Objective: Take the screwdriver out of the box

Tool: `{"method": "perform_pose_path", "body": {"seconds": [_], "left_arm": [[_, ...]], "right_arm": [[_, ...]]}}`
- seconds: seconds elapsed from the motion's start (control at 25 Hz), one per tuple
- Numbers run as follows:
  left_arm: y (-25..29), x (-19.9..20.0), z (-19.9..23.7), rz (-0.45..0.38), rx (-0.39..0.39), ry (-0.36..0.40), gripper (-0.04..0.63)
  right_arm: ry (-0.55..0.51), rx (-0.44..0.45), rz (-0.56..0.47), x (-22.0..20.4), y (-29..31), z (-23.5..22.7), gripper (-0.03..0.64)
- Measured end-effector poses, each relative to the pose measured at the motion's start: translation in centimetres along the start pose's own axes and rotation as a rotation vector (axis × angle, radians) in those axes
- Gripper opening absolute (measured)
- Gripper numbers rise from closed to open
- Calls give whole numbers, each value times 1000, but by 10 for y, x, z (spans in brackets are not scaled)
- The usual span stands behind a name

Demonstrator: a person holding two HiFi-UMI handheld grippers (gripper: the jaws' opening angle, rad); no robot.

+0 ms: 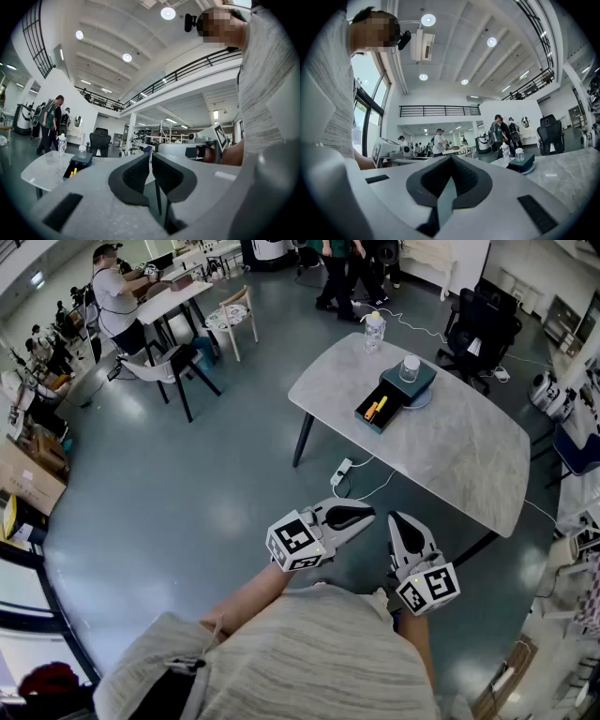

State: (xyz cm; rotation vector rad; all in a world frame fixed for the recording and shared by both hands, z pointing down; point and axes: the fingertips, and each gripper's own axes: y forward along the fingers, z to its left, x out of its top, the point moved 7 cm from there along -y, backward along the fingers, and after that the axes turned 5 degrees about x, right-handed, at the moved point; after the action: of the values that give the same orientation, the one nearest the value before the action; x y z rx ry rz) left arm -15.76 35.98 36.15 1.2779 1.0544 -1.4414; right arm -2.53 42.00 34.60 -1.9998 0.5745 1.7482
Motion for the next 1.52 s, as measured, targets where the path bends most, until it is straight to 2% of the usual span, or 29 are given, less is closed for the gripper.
{"method": "perform_pose_path", "body": {"seconds": [0.24,0.44,0.56,1.04,1.52], "left_arm": [[-1,-2,0,7,-4,1,32],[-2,0,-2,9,-13,-3,32],[2,2,-3,8,-28,3,32],[2,-2,5,7,-30,-4,32],[-9,-1,17,-16,-3,-46,32]], "right_arm": [[3,12,3,-2,1,1,11],[41,71,-31,1,3,8,11],[13,91,-8,1,6,11,11],[19,56,9,-5,10,6,11],[35,89,30,-4,28,6,11]]}}
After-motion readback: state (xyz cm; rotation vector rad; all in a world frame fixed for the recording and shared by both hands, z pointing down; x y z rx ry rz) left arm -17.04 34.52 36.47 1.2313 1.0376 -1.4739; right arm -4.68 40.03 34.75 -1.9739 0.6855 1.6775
